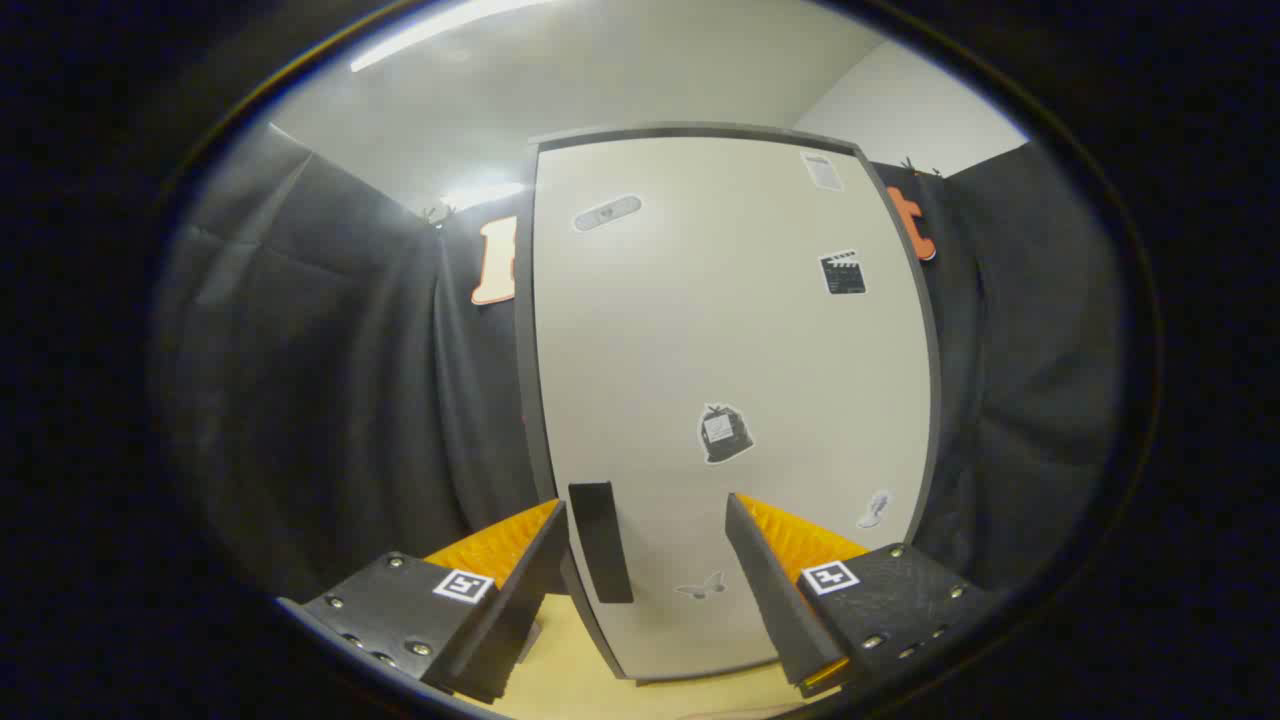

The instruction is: Open the shoe cabinet door, grab the shoes and put them into the shoe cabinet, then close the shoe cabinet door.

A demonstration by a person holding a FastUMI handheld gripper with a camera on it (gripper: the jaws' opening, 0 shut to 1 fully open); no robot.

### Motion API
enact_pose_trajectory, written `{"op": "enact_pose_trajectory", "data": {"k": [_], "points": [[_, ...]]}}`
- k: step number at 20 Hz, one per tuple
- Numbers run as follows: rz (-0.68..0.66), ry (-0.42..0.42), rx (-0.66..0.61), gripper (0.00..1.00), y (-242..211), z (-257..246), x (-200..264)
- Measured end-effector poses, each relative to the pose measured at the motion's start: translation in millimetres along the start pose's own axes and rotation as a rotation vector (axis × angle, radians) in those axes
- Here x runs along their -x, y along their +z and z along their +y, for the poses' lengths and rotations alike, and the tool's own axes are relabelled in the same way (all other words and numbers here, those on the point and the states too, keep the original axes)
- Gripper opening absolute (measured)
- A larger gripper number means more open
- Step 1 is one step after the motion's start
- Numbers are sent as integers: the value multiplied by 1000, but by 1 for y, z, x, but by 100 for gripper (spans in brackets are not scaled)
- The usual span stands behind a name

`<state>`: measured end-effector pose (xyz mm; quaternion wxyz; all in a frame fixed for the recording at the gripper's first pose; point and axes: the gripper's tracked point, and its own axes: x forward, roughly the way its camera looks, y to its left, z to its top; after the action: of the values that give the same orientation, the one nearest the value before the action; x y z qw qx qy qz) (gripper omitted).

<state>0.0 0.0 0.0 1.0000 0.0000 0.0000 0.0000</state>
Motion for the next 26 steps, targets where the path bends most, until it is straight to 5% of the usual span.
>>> {"op": "enact_pose_trajectory", "data": {"k": [20,23,24,26], "points": [[35,19,14,81,-37,32,-61],[34,7,19,49,-44,33,-68],[51,18,19,49,-44,36,-63],[35,1,39,33,-44,34,-69]]}}
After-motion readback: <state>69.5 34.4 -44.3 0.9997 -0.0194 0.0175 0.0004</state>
